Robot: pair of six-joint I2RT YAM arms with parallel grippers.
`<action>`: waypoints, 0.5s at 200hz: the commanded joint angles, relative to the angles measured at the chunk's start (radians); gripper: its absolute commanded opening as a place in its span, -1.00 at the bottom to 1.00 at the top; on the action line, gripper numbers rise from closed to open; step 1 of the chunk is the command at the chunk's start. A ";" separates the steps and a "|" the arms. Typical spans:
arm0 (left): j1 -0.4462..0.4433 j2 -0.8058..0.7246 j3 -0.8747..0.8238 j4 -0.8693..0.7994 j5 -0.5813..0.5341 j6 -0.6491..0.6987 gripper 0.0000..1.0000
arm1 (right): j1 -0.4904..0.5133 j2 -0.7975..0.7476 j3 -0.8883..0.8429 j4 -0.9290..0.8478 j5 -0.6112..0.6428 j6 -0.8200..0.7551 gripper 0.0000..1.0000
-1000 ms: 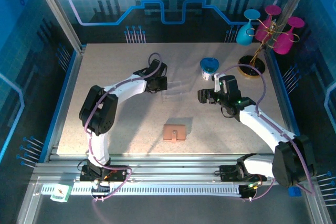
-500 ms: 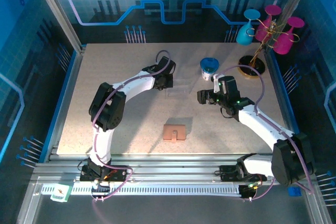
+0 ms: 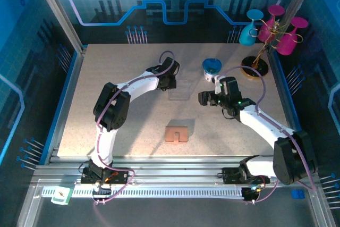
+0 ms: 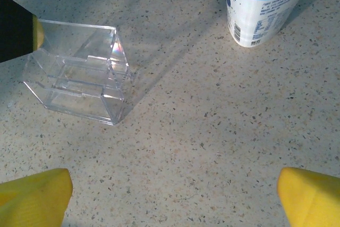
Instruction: Take the credit cards out of the card holder
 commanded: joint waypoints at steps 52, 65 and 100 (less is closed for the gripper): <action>-0.011 -0.122 -0.030 0.010 0.023 0.034 -0.41 | 0.053 -0.070 -0.001 -0.036 -0.045 0.037 0.97; -0.011 -0.164 -0.053 0.015 0.024 0.036 -0.36 | 0.077 -0.090 -0.001 -0.059 -0.045 0.052 0.96; -0.038 -0.299 -0.182 0.083 0.061 0.068 -0.29 | 0.149 -0.143 -0.013 -0.127 -0.115 0.176 0.91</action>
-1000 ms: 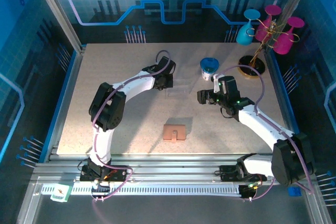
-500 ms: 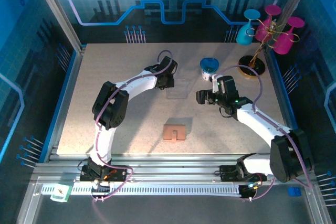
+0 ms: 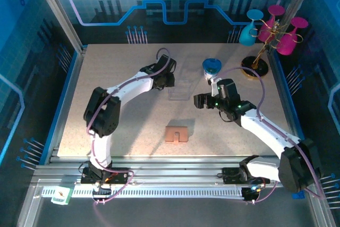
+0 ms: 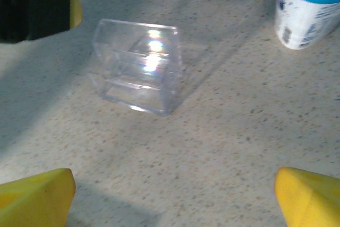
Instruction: Take the credit cards out of the card holder
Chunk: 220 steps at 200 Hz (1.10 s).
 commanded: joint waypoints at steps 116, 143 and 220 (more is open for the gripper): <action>-0.068 -0.403 -0.659 0.342 0.458 -0.068 -0.25 | 0.436 -0.034 -0.112 -0.166 -0.152 0.417 0.67; -0.068 -0.394 -0.719 0.406 0.522 -0.089 -0.24 | 0.489 0.018 -0.145 -0.088 -0.224 0.463 0.66; -0.066 -0.252 -0.708 0.542 0.630 -0.148 -0.16 | 0.559 0.261 -0.167 0.172 -0.325 0.561 0.60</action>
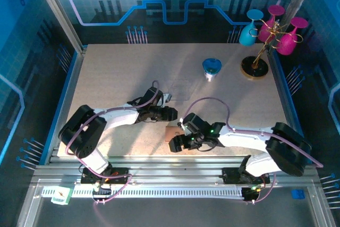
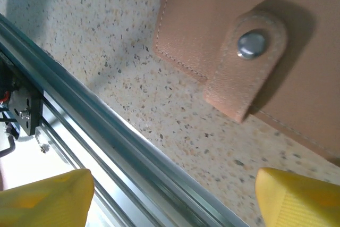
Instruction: Take the credit cards out of the card holder
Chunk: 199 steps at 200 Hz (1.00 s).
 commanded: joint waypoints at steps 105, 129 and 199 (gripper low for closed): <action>0.093 0.020 -0.142 0.251 0.117 -0.146 -0.11 | -0.127 0.008 -0.033 0.142 -0.003 0.067 0.53; 0.095 0.033 -0.160 0.293 0.143 -0.170 -0.11 | -0.158 0.035 -0.020 0.133 -0.011 0.062 0.48; 0.097 -0.020 -0.236 0.295 0.114 -0.206 -0.15 | -0.246 0.078 0.018 0.133 -0.011 0.035 0.33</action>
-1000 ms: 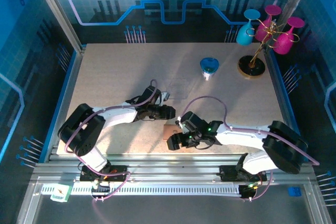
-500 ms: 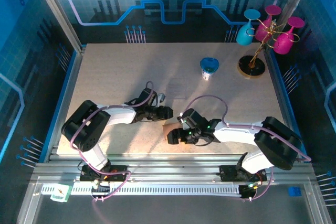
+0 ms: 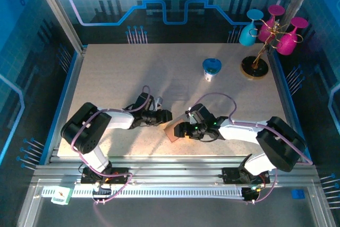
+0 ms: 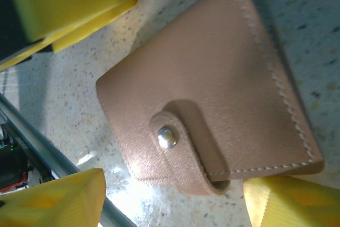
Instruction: Take the credit cards out of the card holder
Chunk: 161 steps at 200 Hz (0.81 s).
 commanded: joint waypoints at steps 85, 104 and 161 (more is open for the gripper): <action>0.000 -0.111 -0.146 0.062 0.025 -0.094 -0.29 | -0.067 0.162 0.148 0.047 -0.093 -0.068 0.05; -0.007 -0.129 -0.168 0.064 0.021 -0.110 -0.31 | -0.068 0.181 0.162 0.048 -0.099 -0.075 0.03; -0.025 -0.159 -0.217 0.095 0.026 -0.168 -0.33 | -0.082 0.146 0.191 -0.056 -0.059 -0.121 -0.01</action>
